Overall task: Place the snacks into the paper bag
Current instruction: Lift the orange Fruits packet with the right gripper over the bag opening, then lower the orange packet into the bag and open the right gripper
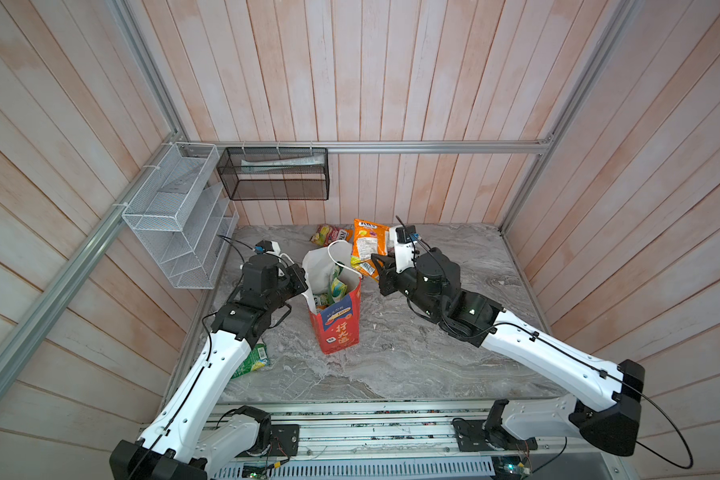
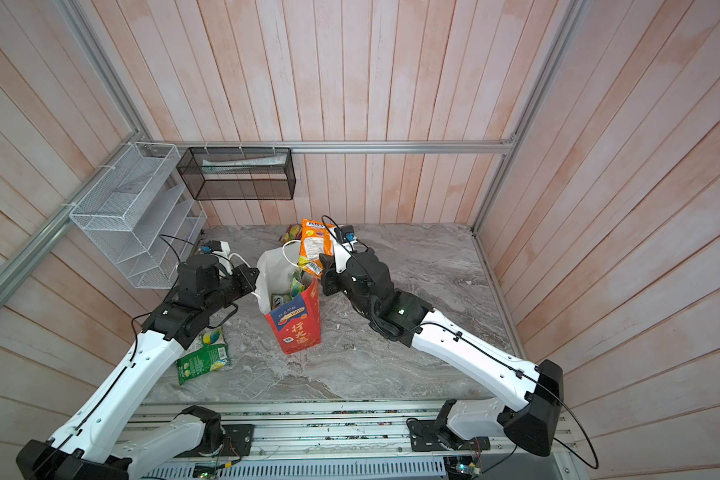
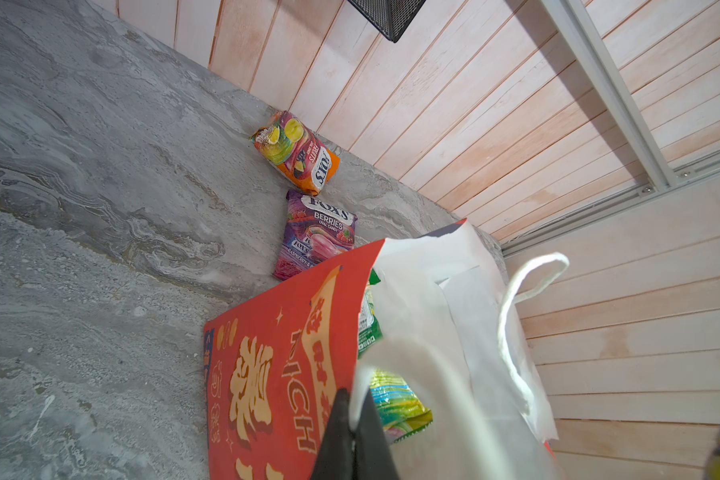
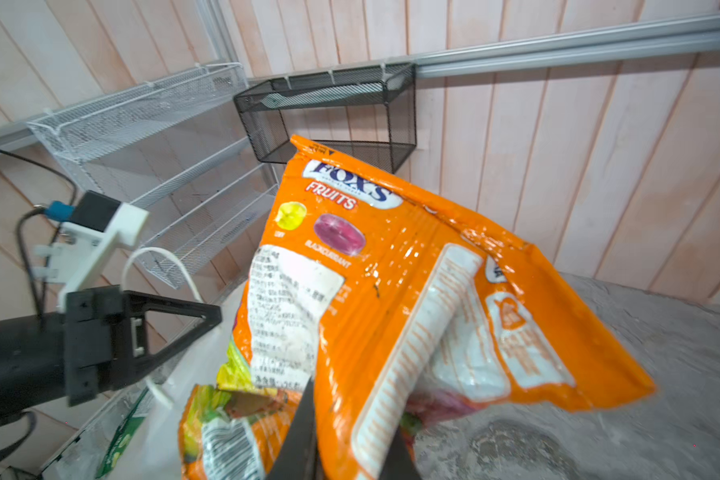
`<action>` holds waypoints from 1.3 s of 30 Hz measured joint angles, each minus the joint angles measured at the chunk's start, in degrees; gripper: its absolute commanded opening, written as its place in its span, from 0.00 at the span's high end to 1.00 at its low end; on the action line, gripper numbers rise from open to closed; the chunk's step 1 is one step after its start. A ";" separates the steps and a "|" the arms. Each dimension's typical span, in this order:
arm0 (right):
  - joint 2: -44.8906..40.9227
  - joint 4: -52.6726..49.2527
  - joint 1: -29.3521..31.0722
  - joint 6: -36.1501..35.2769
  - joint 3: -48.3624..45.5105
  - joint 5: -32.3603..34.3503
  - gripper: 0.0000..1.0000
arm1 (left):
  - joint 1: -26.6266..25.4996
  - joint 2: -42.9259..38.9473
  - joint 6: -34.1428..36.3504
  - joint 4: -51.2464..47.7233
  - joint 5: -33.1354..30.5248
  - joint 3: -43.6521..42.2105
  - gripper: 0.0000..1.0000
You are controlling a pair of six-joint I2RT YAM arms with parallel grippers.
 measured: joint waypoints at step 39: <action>19.17 8.02 2.16 -11.45 6.36 -3.45 0.82 | -0.26 0.11 0.00 0.31 0.00 0.00 1.00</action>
